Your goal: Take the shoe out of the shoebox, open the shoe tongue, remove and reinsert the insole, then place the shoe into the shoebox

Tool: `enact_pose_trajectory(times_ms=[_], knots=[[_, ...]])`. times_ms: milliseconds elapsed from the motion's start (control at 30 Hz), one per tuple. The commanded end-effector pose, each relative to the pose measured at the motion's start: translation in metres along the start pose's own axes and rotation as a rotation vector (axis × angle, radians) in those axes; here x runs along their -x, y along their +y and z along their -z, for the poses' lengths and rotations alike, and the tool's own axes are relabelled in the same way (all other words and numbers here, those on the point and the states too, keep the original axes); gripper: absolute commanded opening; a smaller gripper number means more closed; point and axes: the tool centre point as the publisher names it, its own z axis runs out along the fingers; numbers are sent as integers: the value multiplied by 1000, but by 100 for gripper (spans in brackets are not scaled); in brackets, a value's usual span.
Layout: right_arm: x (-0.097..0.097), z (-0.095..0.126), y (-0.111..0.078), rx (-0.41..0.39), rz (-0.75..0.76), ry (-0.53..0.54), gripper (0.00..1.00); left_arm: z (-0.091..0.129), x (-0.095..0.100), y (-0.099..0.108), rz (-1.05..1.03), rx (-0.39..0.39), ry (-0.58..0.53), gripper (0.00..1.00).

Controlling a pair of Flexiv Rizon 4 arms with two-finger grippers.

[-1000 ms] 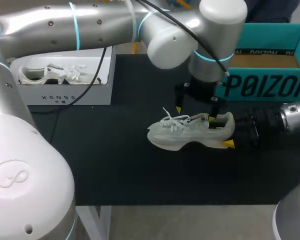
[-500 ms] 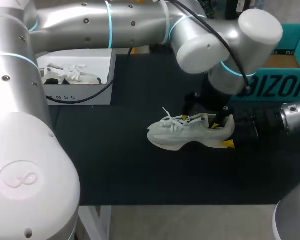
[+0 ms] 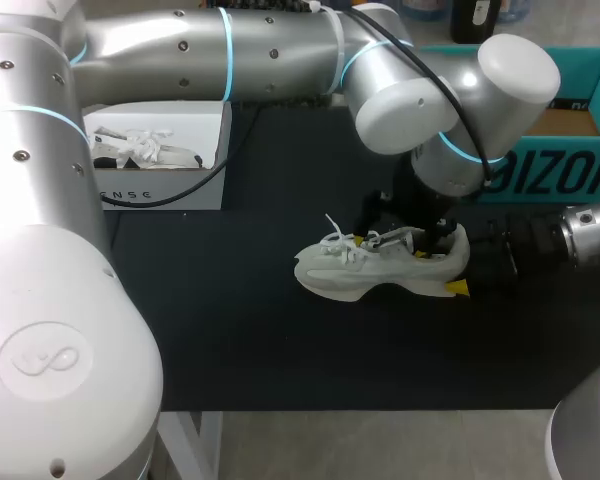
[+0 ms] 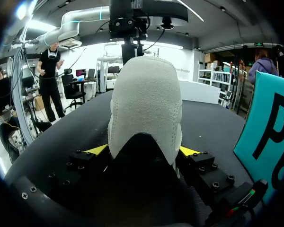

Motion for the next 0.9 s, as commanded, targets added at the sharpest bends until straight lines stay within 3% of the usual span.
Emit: enact_pose_trajectory(times_ms=[33,333,367,400,433,900], knots=[[0,-2,-1,-3,0,-2,0,-5,-7,-6,-2,9,-8,100],[0,-2,-1,-3,0,-2,0,0,-11,-12,14,-5,-2,100],[0,-2,-1,-3,0,-2,0,0,-11,-13,15,-4,-3,92],[0,-2,-1,-3,0,-2,0,0,-11,-14,18,-6,-3,31],[0,-2,-1,-3,0,-2,0,1,-10,-14,17,-6,-3,0],[0,-2,-1,-3,0,-2,0,12,0,-20,12,-12,-12,0]])
